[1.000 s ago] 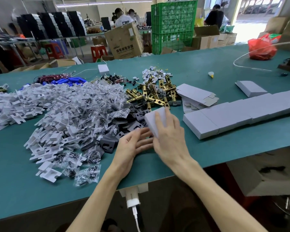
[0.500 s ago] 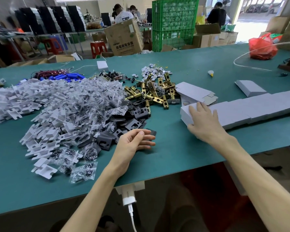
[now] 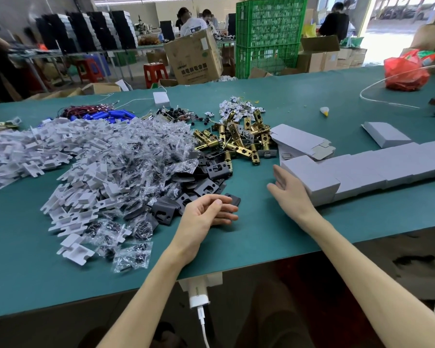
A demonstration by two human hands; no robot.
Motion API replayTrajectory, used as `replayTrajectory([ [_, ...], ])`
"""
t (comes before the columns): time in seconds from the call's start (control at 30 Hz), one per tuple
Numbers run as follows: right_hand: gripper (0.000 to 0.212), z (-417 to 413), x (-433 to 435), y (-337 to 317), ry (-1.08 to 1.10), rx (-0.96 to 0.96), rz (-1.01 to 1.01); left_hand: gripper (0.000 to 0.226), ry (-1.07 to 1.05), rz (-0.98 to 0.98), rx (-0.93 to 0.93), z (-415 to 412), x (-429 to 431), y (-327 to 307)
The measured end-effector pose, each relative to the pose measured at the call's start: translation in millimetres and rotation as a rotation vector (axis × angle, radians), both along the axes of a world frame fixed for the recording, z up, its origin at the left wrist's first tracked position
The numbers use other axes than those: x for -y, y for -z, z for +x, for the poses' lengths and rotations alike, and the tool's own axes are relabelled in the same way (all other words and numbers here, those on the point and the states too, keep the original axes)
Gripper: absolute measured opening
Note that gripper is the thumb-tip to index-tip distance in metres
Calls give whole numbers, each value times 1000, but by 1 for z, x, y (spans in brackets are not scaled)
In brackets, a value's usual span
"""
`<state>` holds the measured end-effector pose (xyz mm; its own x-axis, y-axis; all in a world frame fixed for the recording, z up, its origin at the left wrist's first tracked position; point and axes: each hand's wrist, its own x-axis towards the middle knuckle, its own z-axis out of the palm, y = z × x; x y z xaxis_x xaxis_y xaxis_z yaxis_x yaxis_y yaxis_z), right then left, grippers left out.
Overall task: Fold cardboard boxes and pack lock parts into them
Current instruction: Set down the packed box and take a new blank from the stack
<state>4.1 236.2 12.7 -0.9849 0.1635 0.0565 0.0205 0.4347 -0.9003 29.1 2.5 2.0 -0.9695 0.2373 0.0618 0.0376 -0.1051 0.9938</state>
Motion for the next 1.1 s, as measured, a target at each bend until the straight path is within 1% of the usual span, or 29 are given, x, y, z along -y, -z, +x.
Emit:
replayTrajectory([
  [0.17,64,-3,-5,-2,-3,-9,-83,25,-6,-1,-1,1,2,-1],
  [0.43,60,-5,-37,-6,26,-29,-41,23,-6,13,2,1,2,0],
  [0.53,56,-9,-45,-8,70,-30,-11,23,3,3,-2,1,1,1],
  [0.6,53,-11,-43,-8,62,-13,42,22,10,-5,-2,0,1,1],
  [0.7,45,-16,-31,-11,-65,14,146,22,18,-20,-12,-2,0,2],
  [0.77,42,-30,-22,-20,-88,-62,242,21,22,-23,-13,-3,0,3],
  [0.83,37,-54,-18,-34,8,-182,352,21,22,-26,-12,-3,0,4],
  [0.9,35,-80,-20,-48,95,-215,527,21,16,-24,-11,-3,1,6],
  [0.97,34,-102,-27,-55,124,-125,803,21,9,-26,-15,-4,0,8],
  [1.03,34,-118,-33,-58,166,17,1046,20,3,-33,-19,-5,0,9],
  [1.1,41,-126,-37,-56,207,143,1161,20,1,-37,-14,-6,0,10],
])
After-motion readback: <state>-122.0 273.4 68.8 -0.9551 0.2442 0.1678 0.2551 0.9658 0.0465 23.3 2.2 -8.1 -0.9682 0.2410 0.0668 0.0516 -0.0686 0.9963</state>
